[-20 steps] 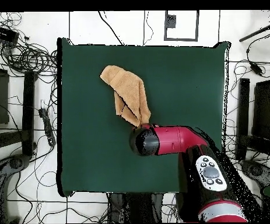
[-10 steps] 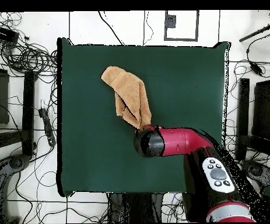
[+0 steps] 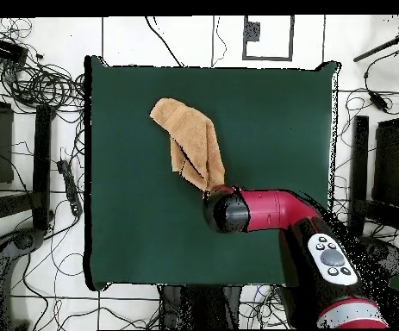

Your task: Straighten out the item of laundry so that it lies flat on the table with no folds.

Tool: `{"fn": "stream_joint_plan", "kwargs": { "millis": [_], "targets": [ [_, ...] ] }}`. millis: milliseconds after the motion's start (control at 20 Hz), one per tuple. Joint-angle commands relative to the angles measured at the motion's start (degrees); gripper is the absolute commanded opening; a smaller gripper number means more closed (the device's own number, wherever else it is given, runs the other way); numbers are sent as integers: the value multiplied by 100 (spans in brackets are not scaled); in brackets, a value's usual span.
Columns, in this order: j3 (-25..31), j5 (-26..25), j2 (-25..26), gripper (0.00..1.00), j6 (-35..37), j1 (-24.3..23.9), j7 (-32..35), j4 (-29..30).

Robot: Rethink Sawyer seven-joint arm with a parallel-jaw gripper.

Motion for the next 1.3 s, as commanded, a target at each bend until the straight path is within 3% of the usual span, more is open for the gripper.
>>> {"fn": "stream_joint_plan", "kwargs": {
  "millis": [50, 950, 1300],
  "targets": [
    [849, 39, 547, 0, 966, -269, -695, 292],
    [1497, -33, 1031, 0, 1911, -1008, -1189, -351],
    [1565, -262, 1071, 0, 1955, -1012, -1167, -458]
  ]
}}
